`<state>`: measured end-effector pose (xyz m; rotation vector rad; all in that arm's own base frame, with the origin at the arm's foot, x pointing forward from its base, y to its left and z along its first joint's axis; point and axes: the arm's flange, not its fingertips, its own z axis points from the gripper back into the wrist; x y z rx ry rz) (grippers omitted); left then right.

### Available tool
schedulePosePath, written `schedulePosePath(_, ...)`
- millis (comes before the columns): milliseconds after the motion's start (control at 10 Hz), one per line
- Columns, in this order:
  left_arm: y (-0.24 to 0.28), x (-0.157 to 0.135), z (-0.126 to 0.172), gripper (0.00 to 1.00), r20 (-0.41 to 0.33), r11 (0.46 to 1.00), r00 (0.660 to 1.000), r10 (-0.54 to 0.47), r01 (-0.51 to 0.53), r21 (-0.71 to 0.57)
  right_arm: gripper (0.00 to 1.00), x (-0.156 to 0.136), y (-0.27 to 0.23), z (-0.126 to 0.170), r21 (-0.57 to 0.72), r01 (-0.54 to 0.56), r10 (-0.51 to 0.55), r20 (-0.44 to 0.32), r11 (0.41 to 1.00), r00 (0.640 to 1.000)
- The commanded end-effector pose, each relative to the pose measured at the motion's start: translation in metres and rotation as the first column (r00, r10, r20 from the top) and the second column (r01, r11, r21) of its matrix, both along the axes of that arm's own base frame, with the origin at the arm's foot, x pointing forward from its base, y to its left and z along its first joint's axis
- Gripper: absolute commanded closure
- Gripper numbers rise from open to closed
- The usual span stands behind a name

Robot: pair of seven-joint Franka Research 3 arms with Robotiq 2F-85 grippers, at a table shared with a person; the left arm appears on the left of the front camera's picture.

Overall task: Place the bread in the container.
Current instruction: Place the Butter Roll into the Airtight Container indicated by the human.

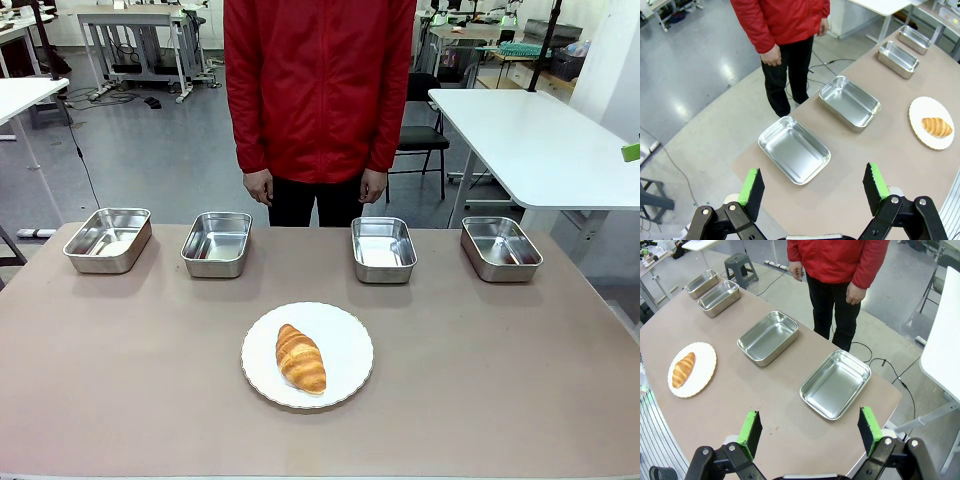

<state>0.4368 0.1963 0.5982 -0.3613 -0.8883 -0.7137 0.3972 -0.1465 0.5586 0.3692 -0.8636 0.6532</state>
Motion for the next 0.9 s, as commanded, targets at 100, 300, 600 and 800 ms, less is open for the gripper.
schedulePosePath(100,-0.0004,-0.001,0.0,0.0,0.007,1.0,1.0,-0.016,0.016,0.005,0.0,-0.0006,0.0002,0.0012,0.008,-0.008,0.008,0.014,1.0,1.0)
schedulePosePath(300,-0.0004,-0.001,0.0,0.0,0.007,1.0,1.0,-0.016,0.016,0.005,0.0,-0.0006,0.0002,0.0012,0.008,-0.008,0.008,0.014,1.0,1.0)
schedulePosePath(600,-0.0004,-0.001,0.0,0.0,0.007,1.0,1.0,-0.016,0.016,0.005,0.0,-0.0006,0.0002,0.0012,0.008,-0.008,0.008,0.014,1.0,1.0)
schedulePosePath(800,-0.0004,-0.001,0.0,0.0,0.007,1.0,1.0,-0.016,0.016,0.005,0.0,-0.0006,0.0002,0.0012,0.008,-0.008,0.008,0.014,1.0,1.0)
